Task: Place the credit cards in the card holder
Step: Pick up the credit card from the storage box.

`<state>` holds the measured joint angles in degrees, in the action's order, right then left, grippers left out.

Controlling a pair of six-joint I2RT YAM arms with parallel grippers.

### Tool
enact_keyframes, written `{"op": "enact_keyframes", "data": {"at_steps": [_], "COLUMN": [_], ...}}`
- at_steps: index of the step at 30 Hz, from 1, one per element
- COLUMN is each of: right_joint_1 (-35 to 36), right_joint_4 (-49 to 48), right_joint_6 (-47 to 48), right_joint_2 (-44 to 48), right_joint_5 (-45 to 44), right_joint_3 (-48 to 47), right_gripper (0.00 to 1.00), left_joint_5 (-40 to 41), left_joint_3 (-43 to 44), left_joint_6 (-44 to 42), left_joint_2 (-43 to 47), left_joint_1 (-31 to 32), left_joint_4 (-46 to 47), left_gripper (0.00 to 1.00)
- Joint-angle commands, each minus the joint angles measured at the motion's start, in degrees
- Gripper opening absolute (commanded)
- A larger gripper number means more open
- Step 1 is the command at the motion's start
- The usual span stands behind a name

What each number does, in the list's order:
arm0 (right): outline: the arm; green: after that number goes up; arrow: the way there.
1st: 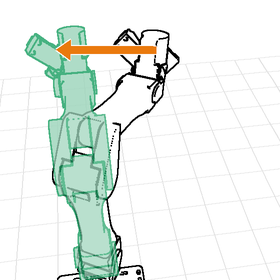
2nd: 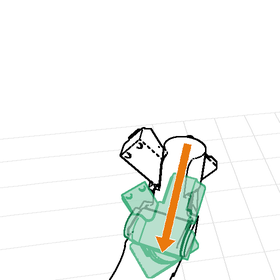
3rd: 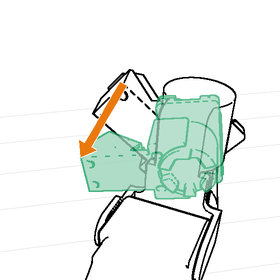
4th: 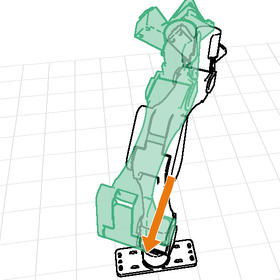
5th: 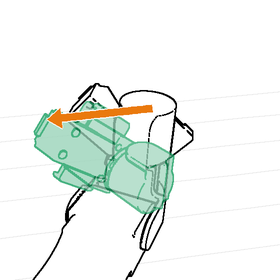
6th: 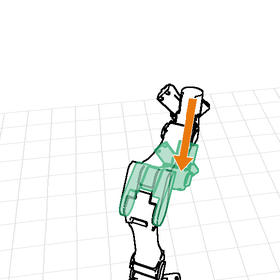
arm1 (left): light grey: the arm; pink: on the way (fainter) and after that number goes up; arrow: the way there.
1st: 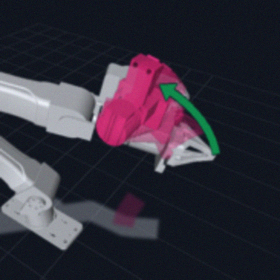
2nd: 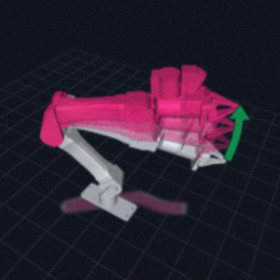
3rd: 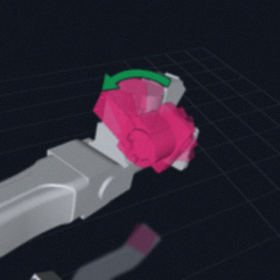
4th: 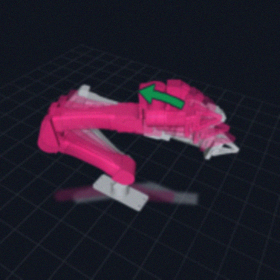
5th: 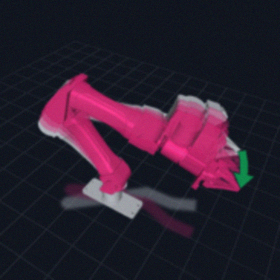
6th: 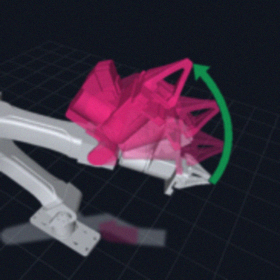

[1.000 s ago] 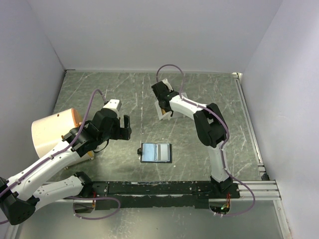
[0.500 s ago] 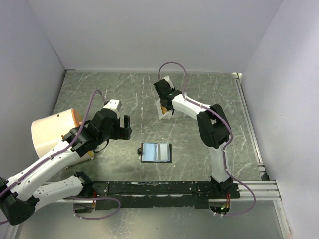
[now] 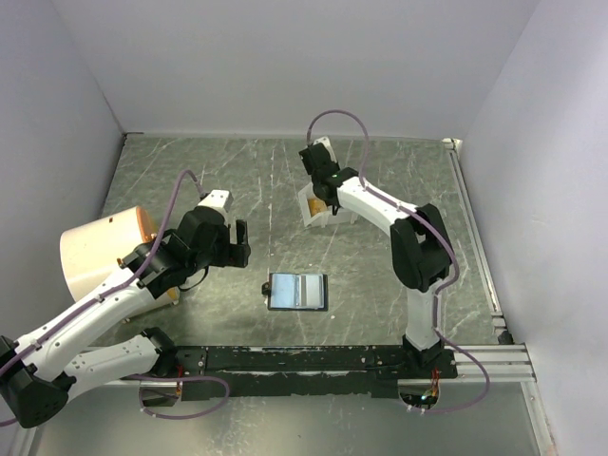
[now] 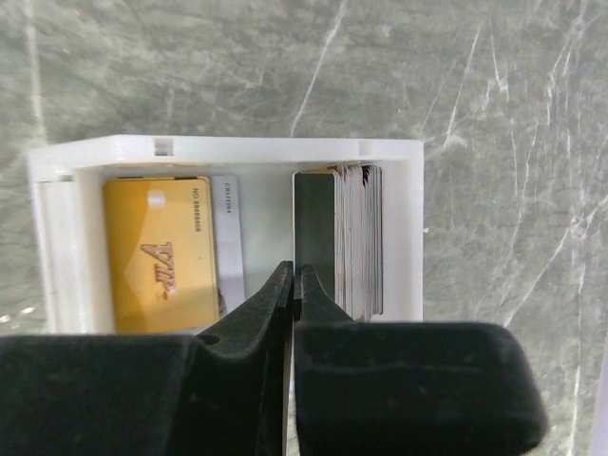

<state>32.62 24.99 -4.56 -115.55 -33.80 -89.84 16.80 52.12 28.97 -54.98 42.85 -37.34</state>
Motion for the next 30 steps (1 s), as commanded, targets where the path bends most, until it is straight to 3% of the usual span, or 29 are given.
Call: {"op": "enact_keyframes", "data": {"at_steps": [1, 11, 16, 21, 30], "right_joint_1": [-0.3, -0.2, -0.1, 0.5, 1.1], "right_joint_4": [0.0, 2.4, -0.9, -5.8, -13.9], "right_joint_6": [-3.1, -12.0, -17.4, -24.6, -36.6], "right_joint_2": [5.8, 16.3, 24.6, 31.9, 39.9], "right_joint_5": [4.2, 13.3, 23.1, 31.7, 40.4], "right_joint_3": [1.1, 8.0, 15.9, 25.6, 38.7], "right_gripper": [0.00, 0.00, 0.00, 0.00, 0.00], "left_joint_5": [-3.0, -12.5, -17.2, -19.9, -20.7], "left_joint_3": [0.0, 0.6, -0.7, -2.8, -4.8], "left_joint_6": [0.4, 3.9, 6.0, 7.1, 8.7], "left_joint_2": [-0.6, -8.1, -12.4, -16.8, -23.5], "left_joint_1": [-0.3, -0.2, -0.3, -0.3, -0.2], "left_joint_4": [1.4, 2.4, 5.6, 10.1, 14.9], "left_gripper": [0.91, 0.79, 0.79, 0.85, 0.79]}}
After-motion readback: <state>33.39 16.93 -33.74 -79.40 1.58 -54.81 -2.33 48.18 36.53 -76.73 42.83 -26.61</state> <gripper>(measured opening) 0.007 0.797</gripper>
